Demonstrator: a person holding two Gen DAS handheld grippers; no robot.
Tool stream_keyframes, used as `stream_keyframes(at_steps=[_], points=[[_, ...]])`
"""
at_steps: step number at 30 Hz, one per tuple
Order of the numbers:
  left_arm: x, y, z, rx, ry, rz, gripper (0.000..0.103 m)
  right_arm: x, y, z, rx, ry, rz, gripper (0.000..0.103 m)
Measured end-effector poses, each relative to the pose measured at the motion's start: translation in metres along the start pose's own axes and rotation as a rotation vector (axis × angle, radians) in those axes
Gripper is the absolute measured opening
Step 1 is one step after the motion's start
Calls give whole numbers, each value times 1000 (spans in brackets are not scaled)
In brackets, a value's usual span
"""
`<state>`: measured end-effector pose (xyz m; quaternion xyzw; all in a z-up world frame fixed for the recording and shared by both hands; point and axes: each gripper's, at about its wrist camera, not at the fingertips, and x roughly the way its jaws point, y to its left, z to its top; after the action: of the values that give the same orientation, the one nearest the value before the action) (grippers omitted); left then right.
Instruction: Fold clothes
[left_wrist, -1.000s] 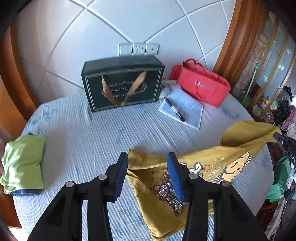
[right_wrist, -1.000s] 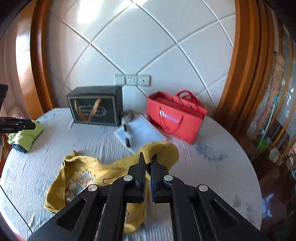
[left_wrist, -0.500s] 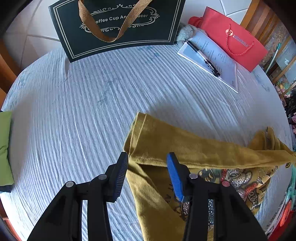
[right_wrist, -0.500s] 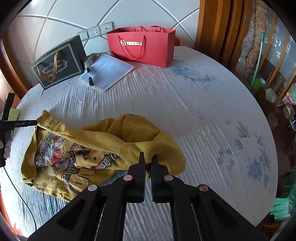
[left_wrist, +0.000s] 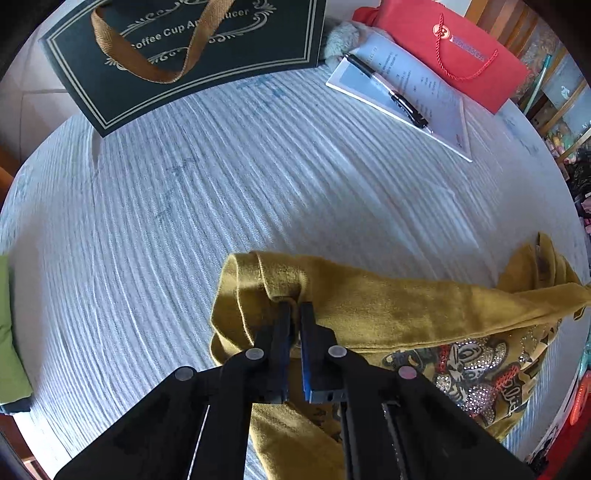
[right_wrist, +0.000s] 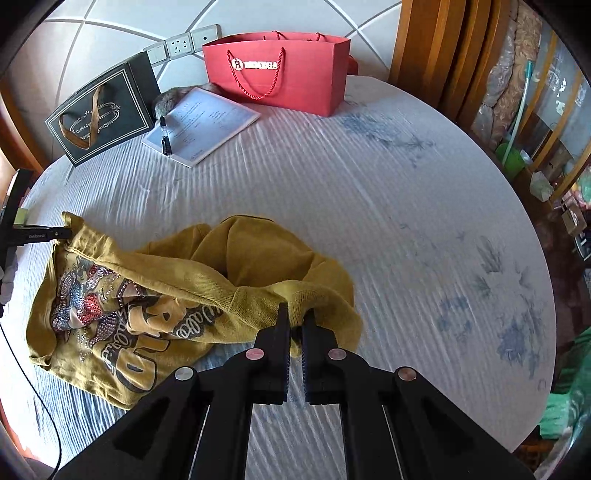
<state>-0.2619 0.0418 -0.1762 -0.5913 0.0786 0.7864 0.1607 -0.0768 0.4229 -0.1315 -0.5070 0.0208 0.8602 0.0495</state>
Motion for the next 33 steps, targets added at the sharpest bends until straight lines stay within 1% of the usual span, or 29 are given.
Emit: stream_keyframes(at_steps=[2,4,6,9,11,13,16,18,19,20,22,26,31,33], points=[[-32,7,3,-24,-65,-3,3,-10,4,13,-30,-52,-18,4],[-74,16,9,-35,-155,24,2,-30,7,35,-51,-133,-27,4],[-124,26,16,-51,-245,25,2,-60,12,62,-73,-240,-26,4],[-202,35,18,-42,-378,83,2,-113,25,98,-110,-408,-21,4],[-250,42,14,-44,-465,127,2,-151,36,113,-130,-527,-26,4],[-297,50,9,-47,-553,173,2,-188,41,118,-133,-643,-28,4],[-356,56,-8,-59,-660,200,2,-239,44,116,-126,-808,-22,4],[-380,54,-27,-46,-688,222,2,-262,46,109,-140,-859,-10,4],[-384,50,-40,-34,-686,240,2,-259,46,98,-147,-833,0,4],[-380,46,-55,-21,-669,252,2,-250,45,82,-153,-785,13,4],[-362,38,-87,-1,-617,259,2,-232,44,51,-164,-690,39,4],[-289,29,-158,-34,-440,231,2,-195,41,-11,-185,-498,88,4],[-168,31,-230,-146,-158,164,2,-149,37,-88,-210,-259,149,4],[-131,28,-250,-172,-64,157,2,-135,31,-100,-198,-196,149,4]])
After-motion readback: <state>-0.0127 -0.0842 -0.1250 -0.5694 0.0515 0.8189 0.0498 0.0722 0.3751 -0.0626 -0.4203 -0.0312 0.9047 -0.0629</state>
